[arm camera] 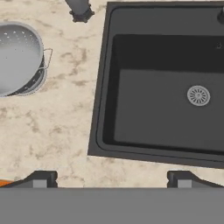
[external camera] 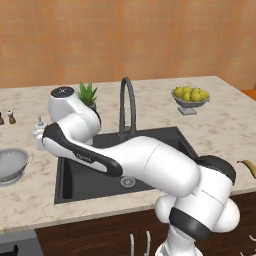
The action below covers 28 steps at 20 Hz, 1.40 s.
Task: Put the colander in the sink, put the banana in the colander, and turn on the sink faucet and pour water over the colander.
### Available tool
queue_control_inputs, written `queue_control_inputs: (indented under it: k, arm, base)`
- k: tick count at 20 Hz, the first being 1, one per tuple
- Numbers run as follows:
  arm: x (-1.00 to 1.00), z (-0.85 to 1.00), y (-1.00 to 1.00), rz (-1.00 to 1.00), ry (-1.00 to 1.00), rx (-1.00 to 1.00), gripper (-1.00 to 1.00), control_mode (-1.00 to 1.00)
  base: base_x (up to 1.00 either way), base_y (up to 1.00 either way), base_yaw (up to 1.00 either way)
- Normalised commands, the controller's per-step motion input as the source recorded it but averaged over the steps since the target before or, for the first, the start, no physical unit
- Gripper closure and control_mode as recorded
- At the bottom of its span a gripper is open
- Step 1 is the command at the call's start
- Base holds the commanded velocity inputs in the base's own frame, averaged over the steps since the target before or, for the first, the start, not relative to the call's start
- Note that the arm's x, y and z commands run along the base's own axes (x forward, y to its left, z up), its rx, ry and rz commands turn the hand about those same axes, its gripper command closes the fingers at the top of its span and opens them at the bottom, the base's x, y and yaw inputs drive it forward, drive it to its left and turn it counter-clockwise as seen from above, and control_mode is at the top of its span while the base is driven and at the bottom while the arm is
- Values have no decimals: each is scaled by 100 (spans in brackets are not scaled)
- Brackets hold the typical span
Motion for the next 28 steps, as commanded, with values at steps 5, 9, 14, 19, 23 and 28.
queue_control_inputs:
  k: [5,9,14,19,23,28]
  arm:
    - [14,-24,63,0,8,0,-100,-100]
    - [11,-29,41,0,5,0,-100,-100]
    - [14,-31,48,0,4,0,-100,-100]
    - [15,-32,46,0,5,0,-100,-100]
    - [11,-16,29,0,1,0,-100,-100]
    - [22,-3,24,-2,0,0,-100,-100]
  base:
    - [0,0,0]
    - [0,0,0]
    - [0,0,0]
    - [0,0,0]
    - [0,0,0]
    - [0,0,0]
